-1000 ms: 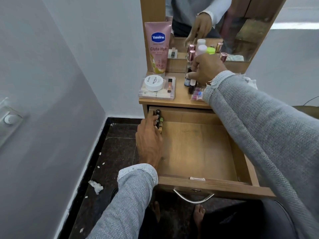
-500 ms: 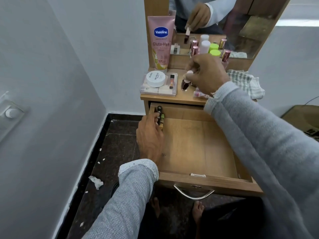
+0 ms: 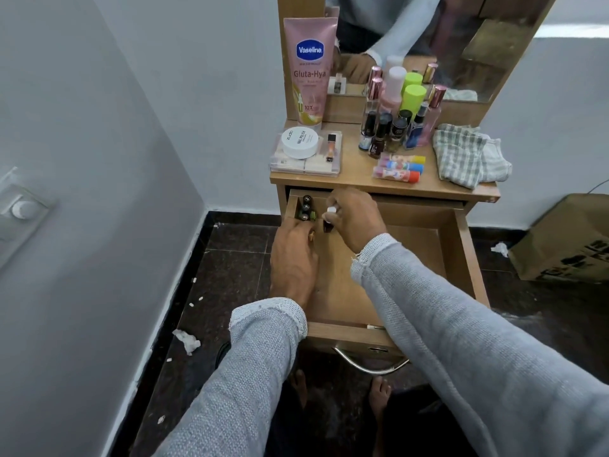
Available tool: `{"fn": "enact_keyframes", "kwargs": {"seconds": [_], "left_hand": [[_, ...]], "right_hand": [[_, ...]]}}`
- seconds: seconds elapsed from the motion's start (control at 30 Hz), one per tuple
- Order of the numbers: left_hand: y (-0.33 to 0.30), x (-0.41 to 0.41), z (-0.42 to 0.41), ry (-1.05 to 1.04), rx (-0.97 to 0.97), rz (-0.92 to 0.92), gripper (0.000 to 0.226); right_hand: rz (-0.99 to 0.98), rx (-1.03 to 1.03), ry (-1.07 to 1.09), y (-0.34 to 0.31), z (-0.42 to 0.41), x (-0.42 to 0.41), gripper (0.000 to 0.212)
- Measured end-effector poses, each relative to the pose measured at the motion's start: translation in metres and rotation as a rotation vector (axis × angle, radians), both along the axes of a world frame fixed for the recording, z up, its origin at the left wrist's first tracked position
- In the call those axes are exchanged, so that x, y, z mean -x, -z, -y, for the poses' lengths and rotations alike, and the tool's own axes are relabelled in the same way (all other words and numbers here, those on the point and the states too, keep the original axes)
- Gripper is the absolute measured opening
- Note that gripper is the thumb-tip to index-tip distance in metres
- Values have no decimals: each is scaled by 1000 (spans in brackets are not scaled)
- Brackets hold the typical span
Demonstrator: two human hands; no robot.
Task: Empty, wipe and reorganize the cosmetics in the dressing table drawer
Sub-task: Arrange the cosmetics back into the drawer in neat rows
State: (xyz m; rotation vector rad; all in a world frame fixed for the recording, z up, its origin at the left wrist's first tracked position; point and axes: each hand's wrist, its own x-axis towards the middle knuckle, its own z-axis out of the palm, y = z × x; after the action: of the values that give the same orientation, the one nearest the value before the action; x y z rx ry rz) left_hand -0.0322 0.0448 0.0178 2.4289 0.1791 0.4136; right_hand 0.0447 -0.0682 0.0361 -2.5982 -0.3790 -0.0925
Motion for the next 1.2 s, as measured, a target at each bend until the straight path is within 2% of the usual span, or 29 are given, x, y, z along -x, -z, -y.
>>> {"fn": "enact_keyframes", "kwargs": {"seconds": [0.4, 0.57, 0.67, 0.83, 1.2], "left_hand": [[3, 4, 4, 170, -93, -144, 29], [4, 3, 4, 179, -112, -135, 31], [4, 2, 4, 178, -101, -139, 30], [7, 1, 4, 172, -72, -125, 29], [7, 1, 4, 170, -51, -116, 28]], "right_hand": [[-43, -21, 35, 23, -11, -8, 16], [-172, -84, 103, 31, -6, -6, 33], [-215, -85, 138, 34, -4, -6, 31], [-234, -29, 147, 41, -7, -6, 15], [-293, 3, 151, 39, -11, -10, 21]]}}
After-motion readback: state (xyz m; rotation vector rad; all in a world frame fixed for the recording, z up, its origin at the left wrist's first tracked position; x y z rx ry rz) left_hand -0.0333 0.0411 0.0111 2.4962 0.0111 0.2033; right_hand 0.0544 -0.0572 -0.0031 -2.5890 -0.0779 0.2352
